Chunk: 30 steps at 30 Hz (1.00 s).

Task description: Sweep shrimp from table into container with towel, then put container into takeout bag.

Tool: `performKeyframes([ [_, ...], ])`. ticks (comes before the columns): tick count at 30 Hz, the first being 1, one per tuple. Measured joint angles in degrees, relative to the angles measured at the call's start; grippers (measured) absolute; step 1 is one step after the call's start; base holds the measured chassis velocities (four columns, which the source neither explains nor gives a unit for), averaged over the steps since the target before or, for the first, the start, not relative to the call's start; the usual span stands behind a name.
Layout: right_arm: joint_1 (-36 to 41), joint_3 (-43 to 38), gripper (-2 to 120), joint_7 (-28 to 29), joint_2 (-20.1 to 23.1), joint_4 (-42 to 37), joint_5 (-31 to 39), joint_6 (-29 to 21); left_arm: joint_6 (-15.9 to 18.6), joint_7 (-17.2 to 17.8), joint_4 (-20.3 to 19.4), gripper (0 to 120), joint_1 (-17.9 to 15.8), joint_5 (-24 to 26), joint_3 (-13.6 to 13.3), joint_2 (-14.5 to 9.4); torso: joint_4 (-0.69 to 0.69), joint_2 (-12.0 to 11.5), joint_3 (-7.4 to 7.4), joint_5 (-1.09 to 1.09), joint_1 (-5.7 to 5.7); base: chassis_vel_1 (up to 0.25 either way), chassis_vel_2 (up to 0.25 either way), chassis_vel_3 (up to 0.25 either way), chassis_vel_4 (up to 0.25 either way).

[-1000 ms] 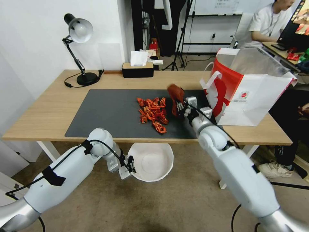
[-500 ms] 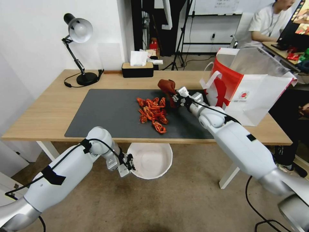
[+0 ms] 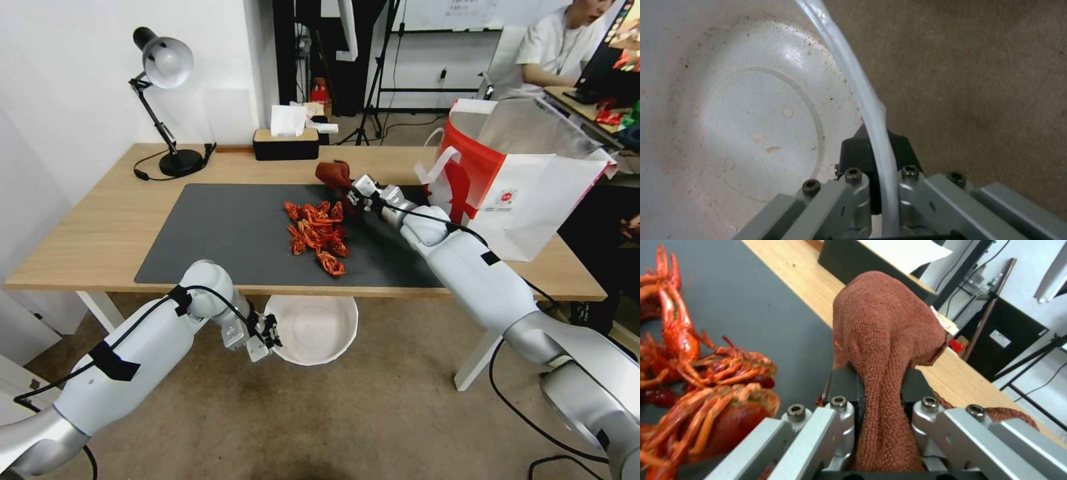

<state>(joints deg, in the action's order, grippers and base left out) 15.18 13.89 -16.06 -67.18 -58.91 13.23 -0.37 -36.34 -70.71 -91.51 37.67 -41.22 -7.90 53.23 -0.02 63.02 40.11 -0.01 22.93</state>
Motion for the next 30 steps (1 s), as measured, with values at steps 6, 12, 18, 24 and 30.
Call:
performKeyframes([
  [6, 1.0, -0.2, 10, -0.8, 0.2, -0.8, -0.1, 0.0, -0.1, 0.0, -1.8, 0, 0.4, -0.3, 0.2, -1.2, 0.02, 0.0, -0.01, 0.01, -0.02, 0.0, 0.0, 0.0, 0.0],
  [12, 1.9, -0.3, 10, -1.8, 0.7, -1.5, -0.2, -0.2, -0.9, 0.0, -2.1, 0, 0.2, -1.1, 0.3, -1.6, 0.0, 0.0, 0.0, 0.01, -0.01, 0.0, 0.0, 0.0, 0.0],
  [18, 2.3, -0.3, 10, -2.9, 1.3, -2.2, -0.2, -0.6, -0.8, 0.2, -1.6, 0, 0.1, -0.5, 1.1, -1.4, 0.02, 0.0, 0.0, 0.01, -0.01, 0.0, 0.0, 0.0, 0.0],
  [24, 2.7, -0.1, 10, -3.8, 2.3, -3.1, 0.4, -0.8, -1.2, 0.1, -2.2, 0, 0.1, -1.2, 1.3, -2.0, 0.01, 0.0, 0.0, 0.02, -0.01, 0.0, 0.0, 0.0, 0.0],
  [30, 3.3, 0.1, 10, -4.0, 3.2, -4.6, 0.9, -0.8, -1.3, -0.7, -2.5, 0, -0.3, -1.5, -0.4, -2.9, 0.02, 0.0, 0.0, 0.0, -0.01, 0.0, 0.0, 0.0, 0.0],
])
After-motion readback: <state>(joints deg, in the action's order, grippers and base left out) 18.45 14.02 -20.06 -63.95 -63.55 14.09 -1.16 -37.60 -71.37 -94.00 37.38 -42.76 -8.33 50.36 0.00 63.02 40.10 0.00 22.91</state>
